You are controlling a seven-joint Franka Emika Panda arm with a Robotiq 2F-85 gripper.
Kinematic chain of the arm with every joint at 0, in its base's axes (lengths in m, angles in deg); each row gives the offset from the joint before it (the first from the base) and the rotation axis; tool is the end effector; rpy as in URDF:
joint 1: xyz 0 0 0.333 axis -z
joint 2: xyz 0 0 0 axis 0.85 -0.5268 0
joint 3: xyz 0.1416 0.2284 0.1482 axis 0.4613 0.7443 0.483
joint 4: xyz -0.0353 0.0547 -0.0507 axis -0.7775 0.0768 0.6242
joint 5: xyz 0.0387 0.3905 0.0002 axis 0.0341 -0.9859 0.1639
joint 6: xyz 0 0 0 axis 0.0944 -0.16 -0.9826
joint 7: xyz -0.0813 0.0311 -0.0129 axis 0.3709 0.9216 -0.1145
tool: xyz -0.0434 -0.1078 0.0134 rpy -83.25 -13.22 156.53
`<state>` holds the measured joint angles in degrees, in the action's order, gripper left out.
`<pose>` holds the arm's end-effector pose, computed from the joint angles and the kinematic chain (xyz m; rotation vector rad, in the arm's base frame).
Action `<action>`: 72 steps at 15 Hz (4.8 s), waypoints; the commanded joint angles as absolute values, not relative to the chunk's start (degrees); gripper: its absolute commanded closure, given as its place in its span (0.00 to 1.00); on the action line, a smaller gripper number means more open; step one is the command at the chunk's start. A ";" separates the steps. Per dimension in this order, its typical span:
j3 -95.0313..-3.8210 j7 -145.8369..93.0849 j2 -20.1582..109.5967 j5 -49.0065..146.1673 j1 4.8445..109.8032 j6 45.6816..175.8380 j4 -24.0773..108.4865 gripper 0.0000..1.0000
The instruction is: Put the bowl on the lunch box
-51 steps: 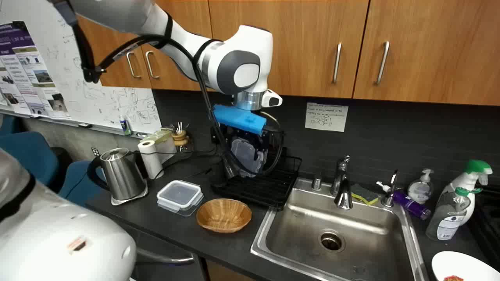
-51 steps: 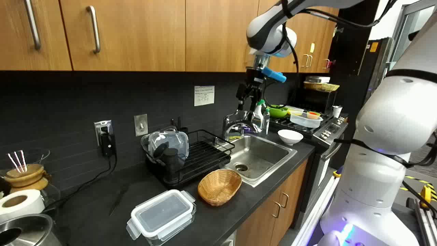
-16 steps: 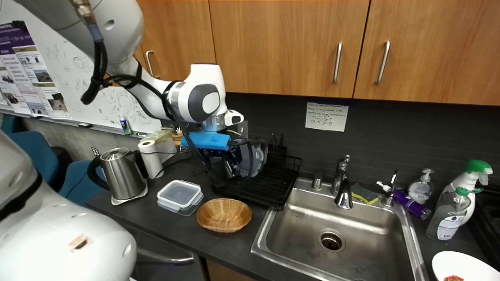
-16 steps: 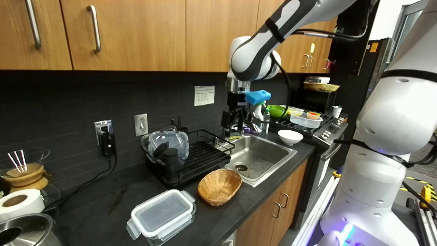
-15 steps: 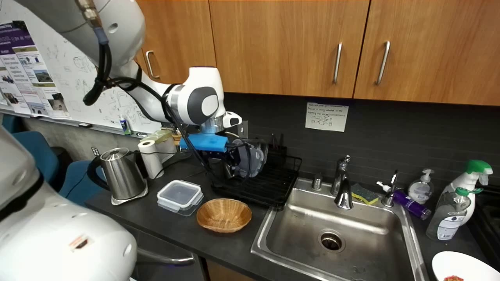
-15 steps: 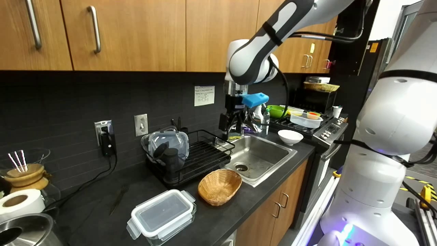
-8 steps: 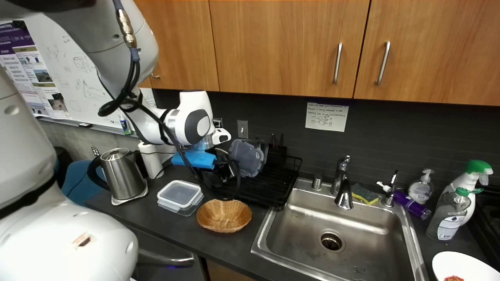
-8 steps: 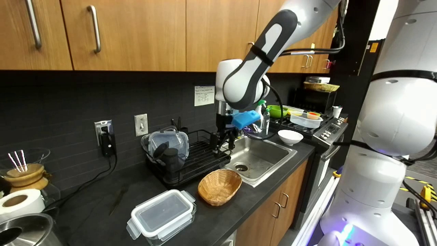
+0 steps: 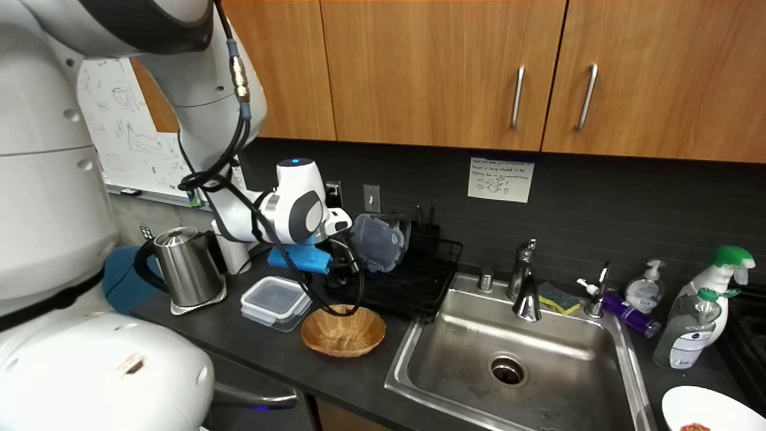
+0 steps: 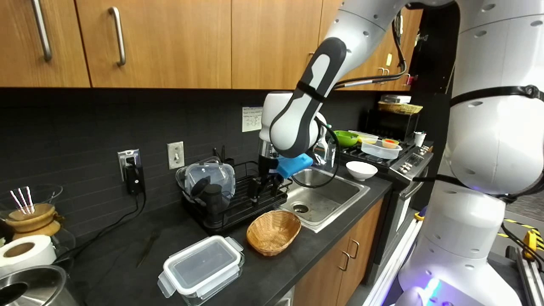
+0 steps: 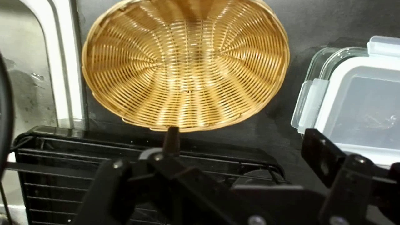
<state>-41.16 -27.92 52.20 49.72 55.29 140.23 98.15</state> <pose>0.4497 0.0620 0.1953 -3.1314 -0.1324 -0.1856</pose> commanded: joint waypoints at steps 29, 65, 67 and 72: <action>-37.53 -20.13 40.84 24.48 59.11 119.98 84.56 0.00; -41.58 -22.10 23.65 38.34 55.39 100.48 61.66 0.00; -41.50 -21.85 22.29 37.96 55.43 99.65 60.24 0.00; -41.49 -21.57 19.63 37.65 55.68 98.81 57.96 0.00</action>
<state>-41.17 -20.94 21.15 36.74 56.00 100.58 60.10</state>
